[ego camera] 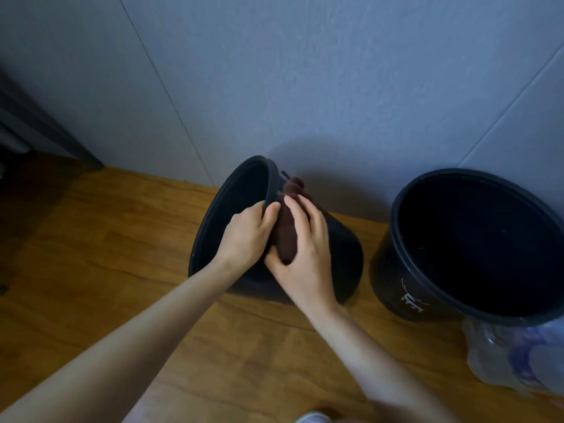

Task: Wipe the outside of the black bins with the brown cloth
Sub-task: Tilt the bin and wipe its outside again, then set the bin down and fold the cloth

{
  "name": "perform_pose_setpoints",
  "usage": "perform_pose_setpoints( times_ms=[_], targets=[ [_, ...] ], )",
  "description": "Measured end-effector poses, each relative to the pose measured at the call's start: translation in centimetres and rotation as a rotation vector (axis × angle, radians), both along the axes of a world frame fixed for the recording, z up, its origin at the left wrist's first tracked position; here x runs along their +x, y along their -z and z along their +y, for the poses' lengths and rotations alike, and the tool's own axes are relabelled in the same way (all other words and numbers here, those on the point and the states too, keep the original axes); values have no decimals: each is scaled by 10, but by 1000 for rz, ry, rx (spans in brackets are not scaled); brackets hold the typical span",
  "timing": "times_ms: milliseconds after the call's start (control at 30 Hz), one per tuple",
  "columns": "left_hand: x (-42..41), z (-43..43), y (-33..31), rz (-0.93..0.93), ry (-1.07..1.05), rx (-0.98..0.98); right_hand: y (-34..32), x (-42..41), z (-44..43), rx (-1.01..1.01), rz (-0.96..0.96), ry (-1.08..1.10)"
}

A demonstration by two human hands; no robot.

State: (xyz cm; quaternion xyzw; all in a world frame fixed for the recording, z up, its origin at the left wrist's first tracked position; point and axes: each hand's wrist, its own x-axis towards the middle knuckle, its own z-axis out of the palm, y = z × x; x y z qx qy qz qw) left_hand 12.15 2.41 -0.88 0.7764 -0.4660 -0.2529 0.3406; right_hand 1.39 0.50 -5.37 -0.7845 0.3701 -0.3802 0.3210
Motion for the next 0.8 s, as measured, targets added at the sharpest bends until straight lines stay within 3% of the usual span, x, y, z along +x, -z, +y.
perform_pose_setpoints(
  times_ms=[67,233,433,633,800],
  targets=[
    [1,1,-1,12,12,17,20,-15,-6,27,38,11],
    [-6,4,-3,48,85,29,76,-76,-19,459,205,325],
    [-25,7,9,-152,261,81,80,-104,-17,884,31,332],
    [-27,15,8,-255,283,51,42,-103,-24,925,-40,294],
    [-33,15,8,-549,391,153,-14,-110,-40,968,-114,198]
  ],
)
